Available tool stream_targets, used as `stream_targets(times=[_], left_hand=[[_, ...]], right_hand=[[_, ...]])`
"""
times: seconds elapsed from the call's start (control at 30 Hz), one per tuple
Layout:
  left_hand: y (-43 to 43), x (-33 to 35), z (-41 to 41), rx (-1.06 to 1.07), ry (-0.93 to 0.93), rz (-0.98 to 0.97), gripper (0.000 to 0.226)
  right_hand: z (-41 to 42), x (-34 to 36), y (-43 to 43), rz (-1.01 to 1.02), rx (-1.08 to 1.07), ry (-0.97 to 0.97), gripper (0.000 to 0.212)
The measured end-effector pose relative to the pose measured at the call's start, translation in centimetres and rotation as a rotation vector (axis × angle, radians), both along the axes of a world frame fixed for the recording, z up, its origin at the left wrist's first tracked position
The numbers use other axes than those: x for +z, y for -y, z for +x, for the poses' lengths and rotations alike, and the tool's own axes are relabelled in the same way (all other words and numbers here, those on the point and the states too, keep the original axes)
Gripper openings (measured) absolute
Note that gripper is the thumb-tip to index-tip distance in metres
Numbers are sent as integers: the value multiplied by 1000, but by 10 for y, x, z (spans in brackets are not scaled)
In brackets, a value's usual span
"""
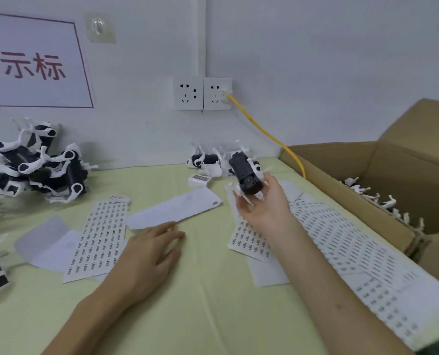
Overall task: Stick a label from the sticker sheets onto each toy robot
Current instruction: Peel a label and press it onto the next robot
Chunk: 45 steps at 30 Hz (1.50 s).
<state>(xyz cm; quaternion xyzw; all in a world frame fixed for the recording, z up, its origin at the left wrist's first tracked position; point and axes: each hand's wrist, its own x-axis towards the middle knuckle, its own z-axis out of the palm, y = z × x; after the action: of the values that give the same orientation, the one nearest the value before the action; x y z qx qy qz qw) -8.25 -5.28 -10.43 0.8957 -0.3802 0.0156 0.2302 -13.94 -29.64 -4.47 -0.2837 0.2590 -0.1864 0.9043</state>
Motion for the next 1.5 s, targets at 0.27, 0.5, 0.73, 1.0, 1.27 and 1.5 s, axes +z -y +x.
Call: stream_targets(times=[0.27,0.5,0.73,1.0,1.27,1.5], left_hand=[[1,-5,1,23,8,41,41],[3,-3,0,18,21,31,41],[3,0,-2,19,38,-28,36],[-2,3,7,185,127,-61,37],[-5,-8,19,171,64,77,45],[-5,-2,15,178,61,45,37]], right_hand=[[-31,25,123,-50,-283,31,45],[-24,30,147,-405,-281,-92,45],[9,13,40,-602,171,-69,23],[56,9,-81,-1155,526,-32,21],[143,8,-168,-1729,526,-10,68],[229,33,-226,-2124,436,37,118]])
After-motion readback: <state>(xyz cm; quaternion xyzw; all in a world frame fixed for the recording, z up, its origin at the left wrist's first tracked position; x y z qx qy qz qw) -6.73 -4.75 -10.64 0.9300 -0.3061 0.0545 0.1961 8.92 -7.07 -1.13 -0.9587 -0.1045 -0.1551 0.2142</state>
